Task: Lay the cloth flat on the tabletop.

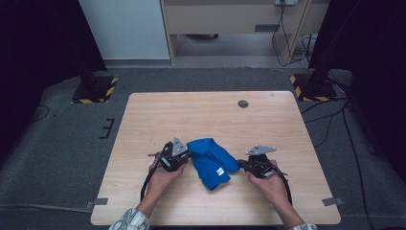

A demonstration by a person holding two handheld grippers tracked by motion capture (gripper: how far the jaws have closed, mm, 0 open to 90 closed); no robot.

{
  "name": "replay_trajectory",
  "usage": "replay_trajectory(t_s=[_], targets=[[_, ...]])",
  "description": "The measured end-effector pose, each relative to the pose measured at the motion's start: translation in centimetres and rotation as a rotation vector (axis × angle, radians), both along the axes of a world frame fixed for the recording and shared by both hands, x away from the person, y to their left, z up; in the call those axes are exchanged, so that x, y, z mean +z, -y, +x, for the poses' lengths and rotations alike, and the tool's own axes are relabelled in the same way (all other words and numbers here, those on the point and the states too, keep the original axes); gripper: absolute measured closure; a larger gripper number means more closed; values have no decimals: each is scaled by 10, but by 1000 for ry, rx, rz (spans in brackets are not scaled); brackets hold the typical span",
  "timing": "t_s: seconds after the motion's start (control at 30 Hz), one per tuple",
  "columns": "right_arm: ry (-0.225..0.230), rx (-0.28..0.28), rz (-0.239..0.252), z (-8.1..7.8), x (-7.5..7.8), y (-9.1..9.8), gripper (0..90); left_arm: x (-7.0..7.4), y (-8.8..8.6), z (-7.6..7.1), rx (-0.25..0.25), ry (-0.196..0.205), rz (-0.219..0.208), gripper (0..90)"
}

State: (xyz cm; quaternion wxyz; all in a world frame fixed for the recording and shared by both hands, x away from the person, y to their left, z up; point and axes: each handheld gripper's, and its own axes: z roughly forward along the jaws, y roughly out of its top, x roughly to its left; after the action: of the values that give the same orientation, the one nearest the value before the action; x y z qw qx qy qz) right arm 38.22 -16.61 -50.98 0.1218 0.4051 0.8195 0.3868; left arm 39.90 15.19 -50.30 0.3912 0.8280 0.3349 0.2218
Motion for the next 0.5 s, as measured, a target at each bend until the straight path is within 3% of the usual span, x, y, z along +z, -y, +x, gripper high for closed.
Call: replay_trajectory(t_s=[0.13, 0.27, 0.5], targets=[[3, -11, 1, 2, 3, 5, 898, 7, -10, -2, 25, -35, -52, 878], [18, -37, -7, 6, 9, 16, 899, 6, -26, -6, 58, -67, -74, 877], [30, -77, -52, 21, 8, 31, 899, 1, -42, -8, 77, -109, -48, 876]])
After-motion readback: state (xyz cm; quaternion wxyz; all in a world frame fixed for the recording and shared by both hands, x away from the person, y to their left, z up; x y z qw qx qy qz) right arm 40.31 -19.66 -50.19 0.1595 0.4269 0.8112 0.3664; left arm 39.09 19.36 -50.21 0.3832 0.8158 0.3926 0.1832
